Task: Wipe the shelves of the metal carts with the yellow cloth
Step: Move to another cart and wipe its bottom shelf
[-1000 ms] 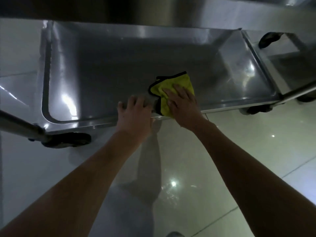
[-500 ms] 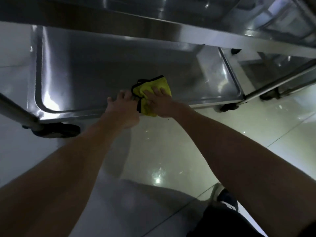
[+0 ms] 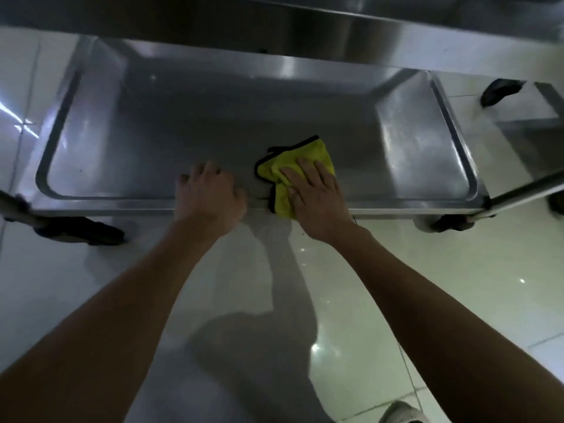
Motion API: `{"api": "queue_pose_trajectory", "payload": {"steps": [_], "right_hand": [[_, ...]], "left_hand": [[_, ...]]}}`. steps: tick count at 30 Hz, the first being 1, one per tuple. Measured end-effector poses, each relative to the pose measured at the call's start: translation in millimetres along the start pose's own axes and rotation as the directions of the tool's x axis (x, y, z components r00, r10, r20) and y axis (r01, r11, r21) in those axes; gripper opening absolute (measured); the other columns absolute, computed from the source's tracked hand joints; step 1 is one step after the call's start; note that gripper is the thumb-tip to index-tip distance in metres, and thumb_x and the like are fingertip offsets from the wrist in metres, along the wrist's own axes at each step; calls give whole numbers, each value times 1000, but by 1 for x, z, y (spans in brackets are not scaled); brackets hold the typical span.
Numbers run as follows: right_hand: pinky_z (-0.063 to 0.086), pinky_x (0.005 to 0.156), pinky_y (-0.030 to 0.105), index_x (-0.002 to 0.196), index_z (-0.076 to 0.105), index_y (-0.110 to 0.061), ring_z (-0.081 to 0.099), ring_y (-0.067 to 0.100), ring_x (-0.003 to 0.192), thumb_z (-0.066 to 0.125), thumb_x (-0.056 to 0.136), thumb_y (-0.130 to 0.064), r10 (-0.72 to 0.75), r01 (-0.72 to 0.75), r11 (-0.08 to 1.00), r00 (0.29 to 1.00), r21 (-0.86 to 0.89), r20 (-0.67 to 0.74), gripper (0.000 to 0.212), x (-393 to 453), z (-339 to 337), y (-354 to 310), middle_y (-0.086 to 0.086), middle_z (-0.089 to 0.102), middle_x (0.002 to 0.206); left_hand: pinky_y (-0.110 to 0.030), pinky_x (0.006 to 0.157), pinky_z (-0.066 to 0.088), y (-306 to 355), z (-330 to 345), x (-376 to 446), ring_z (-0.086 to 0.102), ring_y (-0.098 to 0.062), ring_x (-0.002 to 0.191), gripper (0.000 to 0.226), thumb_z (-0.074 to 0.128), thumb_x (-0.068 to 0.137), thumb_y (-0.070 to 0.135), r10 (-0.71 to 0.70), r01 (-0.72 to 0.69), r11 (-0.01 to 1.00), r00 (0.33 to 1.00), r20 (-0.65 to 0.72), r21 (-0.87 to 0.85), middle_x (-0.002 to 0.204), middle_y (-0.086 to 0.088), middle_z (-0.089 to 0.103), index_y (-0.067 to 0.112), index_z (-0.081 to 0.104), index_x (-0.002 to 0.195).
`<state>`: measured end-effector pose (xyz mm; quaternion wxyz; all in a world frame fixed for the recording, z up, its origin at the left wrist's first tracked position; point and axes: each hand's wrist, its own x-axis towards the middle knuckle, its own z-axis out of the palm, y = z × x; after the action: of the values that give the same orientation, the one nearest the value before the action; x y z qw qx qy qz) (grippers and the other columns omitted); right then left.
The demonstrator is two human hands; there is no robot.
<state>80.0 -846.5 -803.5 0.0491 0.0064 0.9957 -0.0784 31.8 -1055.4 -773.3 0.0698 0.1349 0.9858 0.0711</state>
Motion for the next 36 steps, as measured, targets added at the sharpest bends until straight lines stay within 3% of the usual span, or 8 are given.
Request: {"api": "queue_pose_trajectory", "payload": {"steps": [5,8,10,13,19,27,31,36], "right_hand": [[10,123,45,155,23,-36,8,23,152,25,104,-36,6,-5,999,1000,39,-21,50,-2,-9,72,0,14,165],[13,121,42,156,18,-32,9,24,152,12,104,-34,12,-13,988,1000,-154,-3,52,-12,-17,138,-1,12,165],[21,119,48,151,37,-17,23,33,149,17,106,-26,-41,32,978,998,-207,-37,50,-21,-29,180,7,28,160],[35,110,58,130,60,1,47,44,132,38,98,-11,-7,-9,997,983,-83,-183,40,-35,-40,239,18,55,140],[13,121,45,154,31,-28,21,33,147,30,105,-32,362,-361,932,919,33,-156,49,-38,-47,328,12,26,160],[19,117,50,153,31,-28,23,35,145,31,104,-33,372,-378,926,913,-7,-164,49,-48,-48,323,8,27,159],[13,120,48,156,21,-30,15,33,149,25,105,-37,301,-305,952,949,-24,-96,52,-29,-45,290,6,18,163],[7,122,49,156,19,-32,7,31,151,30,103,-38,191,-190,981,980,26,-53,54,19,-29,202,4,10,165]], "left_hand": [[-44,96,37,104,28,12,49,-31,115,32,47,88,27,110,-122,987,988,-112,-108,122,-9,55,14,62,114],[-45,94,40,149,40,19,51,-33,114,40,44,83,30,110,-128,983,984,-143,-128,121,-9,58,15,65,114],[-46,90,43,172,46,19,55,-35,108,48,39,78,32,137,-156,983,976,-170,-101,116,-10,61,15,68,112],[-46,83,45,201,51,23,57,-37,103,41,41,81,33,142,-146,989,982,-125,-21,112,-10,62,16,69,105],[-47,82,45,230,61,31,56,-35,106,60,20,75,41,168,-164,986,976,-137,40,116,-10,60,17,69,101],[-46,88,44,233,68,22,52,-34,112,40,35,91,39,215,-210,976,971,-109,57,119,-9,58,16,64,106],[-46,94,49,203,53,35,60,-31,109,42,41,90,45,232,-241,964,969,-85,-112,121,-3,62,21,68,112],[-50,88,47,134,36,49,58,-36,109,36,53,81,37,41,-50,998,978,-204,-36,113,-9,68,20,70,109]]}}
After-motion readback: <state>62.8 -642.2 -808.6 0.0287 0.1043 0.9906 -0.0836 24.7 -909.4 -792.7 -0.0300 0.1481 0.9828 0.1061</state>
